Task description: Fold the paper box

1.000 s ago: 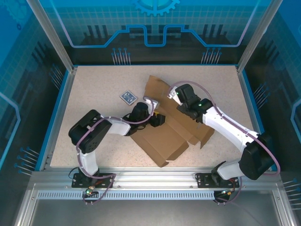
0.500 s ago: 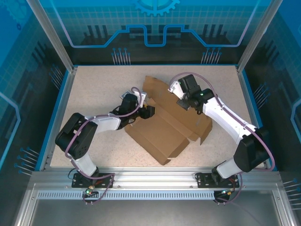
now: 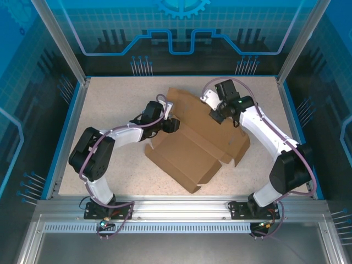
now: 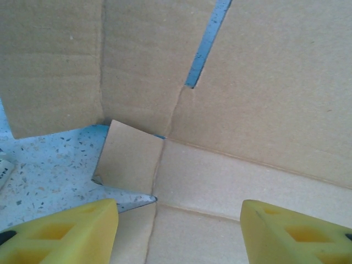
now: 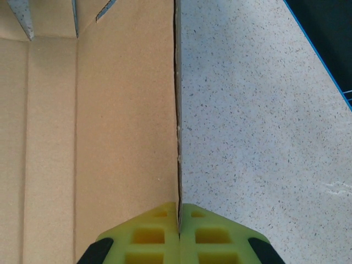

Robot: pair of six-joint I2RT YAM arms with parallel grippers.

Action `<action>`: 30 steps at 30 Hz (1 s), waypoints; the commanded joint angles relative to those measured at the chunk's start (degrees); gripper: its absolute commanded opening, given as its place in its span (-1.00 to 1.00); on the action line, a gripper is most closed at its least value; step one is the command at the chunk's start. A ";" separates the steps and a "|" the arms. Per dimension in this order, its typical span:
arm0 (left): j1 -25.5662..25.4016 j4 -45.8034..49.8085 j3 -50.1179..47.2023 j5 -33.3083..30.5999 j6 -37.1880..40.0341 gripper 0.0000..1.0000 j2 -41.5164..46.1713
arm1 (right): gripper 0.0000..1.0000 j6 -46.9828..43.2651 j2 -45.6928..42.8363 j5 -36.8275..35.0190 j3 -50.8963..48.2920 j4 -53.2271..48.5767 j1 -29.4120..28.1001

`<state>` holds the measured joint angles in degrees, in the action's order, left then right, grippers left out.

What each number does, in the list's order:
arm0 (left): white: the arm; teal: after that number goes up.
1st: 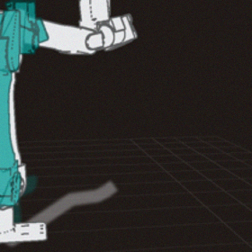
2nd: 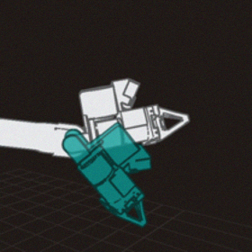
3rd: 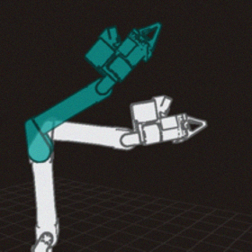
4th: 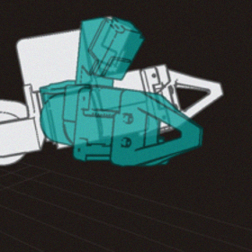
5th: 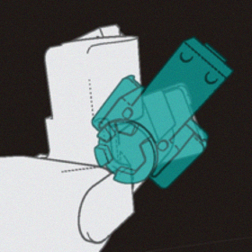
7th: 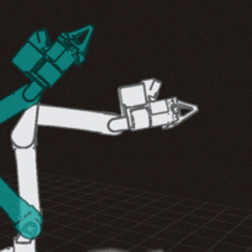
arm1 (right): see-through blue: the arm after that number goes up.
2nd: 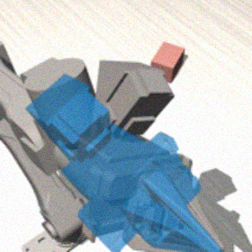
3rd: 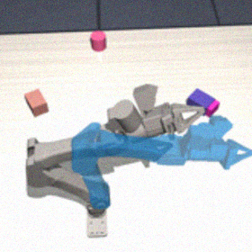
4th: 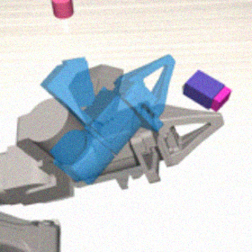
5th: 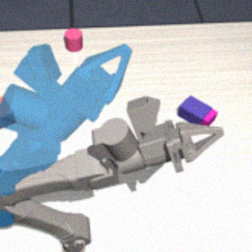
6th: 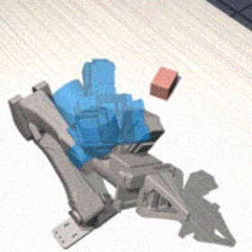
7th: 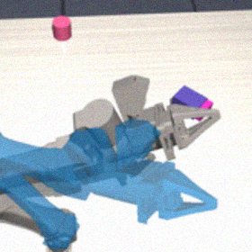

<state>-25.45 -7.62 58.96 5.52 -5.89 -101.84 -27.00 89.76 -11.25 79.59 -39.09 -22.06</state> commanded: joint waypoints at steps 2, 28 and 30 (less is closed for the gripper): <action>0.92 4.76 3.45 -1.53 1.92 0.24 -2.24 | -1.00 -1.02 0.03 2.76 1.75 -2.30 1.65; 2.86 -1.59 4.21 0.27 5.23 0.31 -5.01 | -1.00 2.76 -6.70 14.89 7.11 -11.36 2.29; 3.00 -2.46 4.23 0.63 5.23 0.33 -5.42 | -1.00 2.98 -6.64 15.11 7.16 -11.45 2.25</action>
<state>-23.09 -7.86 62.11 5.39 -1.45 -106.00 -25.30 83.77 1.52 84.75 -49.10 -20.56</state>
